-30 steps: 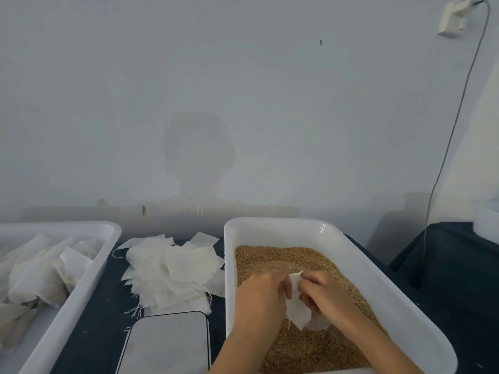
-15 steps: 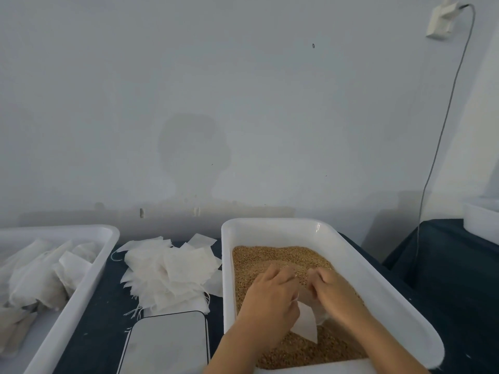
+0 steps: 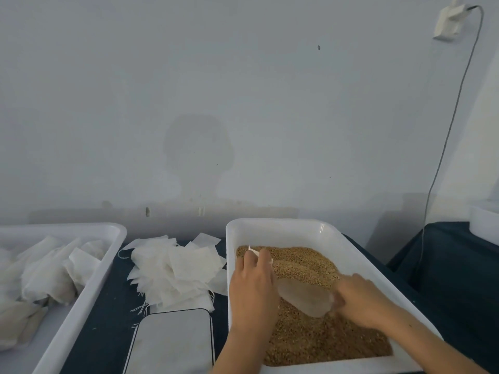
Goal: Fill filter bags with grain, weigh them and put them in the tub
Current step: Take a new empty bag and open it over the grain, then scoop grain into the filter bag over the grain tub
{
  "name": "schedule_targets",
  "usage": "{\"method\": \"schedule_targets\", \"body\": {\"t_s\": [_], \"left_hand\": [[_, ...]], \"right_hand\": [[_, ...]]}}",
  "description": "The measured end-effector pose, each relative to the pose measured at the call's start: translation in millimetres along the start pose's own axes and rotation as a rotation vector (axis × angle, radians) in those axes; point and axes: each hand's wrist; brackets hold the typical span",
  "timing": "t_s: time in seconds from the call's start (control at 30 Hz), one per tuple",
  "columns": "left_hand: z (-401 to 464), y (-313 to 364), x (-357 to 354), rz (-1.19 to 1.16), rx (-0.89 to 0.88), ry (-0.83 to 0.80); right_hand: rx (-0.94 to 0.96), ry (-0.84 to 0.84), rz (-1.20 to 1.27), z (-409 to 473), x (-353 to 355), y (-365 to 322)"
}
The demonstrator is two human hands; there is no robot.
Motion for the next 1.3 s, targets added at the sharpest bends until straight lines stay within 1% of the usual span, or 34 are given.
{"method": "schedule_targets", "body": {"t_s": [0.07,0.13,0.27,0.33,0.4,0.47,0.53,0.6,0.67,0.73,0.8,0.9,1.0,1.1,1.17,1.3], "left_hand": [[0,-1,0,-0.015,-0.036,0.100],[0,-1,-1,-0.030,-0.053,0.122],[-1,-1,0,-0.058,-0.040,0.081],[-2,0,0,-0.064,-0.037,0.043],[-2,0,0,-0.051,-0.051,0.010],[-3,0,1,-0.049,-0.061,-0.010],[-3,1,2,-0.054,-0.060,-0.035],[-3,0,1,-0.056,-0.071,-0.041],[-2,-1,0,-0.066,-0.074,-0.044],[0,-4,-3,-0.086,-0.070,-0.057],[2,-6,-6,-0.069,-0.067,-0.079],[10,-12,-7,-0.023,-0.069,-0.110],[18,-23,-7,0.042,-0.077,-0.149],[23,-30,-9,0.059,-0.102,-0.207],[24,-31,-11,0.042,-0.160,-0.279],[24,-29,-15,0.025,-0.346,-0.488]], "right_hand": [[-0.016,0.006,-0.030,-2,21,2],[-0.031,0.014,-0.161,-2,38,6],[0.093,0.081,-0.456,1,37,0],[0.101,0.111,-0.489,1,23,-9],[0.184,0.126,-0.439,1,7,-14],[0.283,0.082,-0.346,1,-6,-18],[0.282,0.030,-0.250,-1,-13,-22],[0.240,-0.028,-0.161,0,-16,-25],[0.200,-0.135,-0.024,-1,-12,-23],[0.209,-0.253,0.138,-3,-6,-17],[0.253,-0.294,0.210,-9,1,-12],[0.244,-0.285,0.251,-16,11,-2],[0.173,-0.244,0.265,-23,24,10],[0.110,-0.206,0.288,-29,45,20],[0.085,-0.162,0.280,-30,59,28],[0.033,-0.051,0.235,-28,79,38]]}}
Point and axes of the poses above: each hand's wrist, its own z-axis towards the middle knuckle, its own x-axis out of the back of the hand, y = z × x
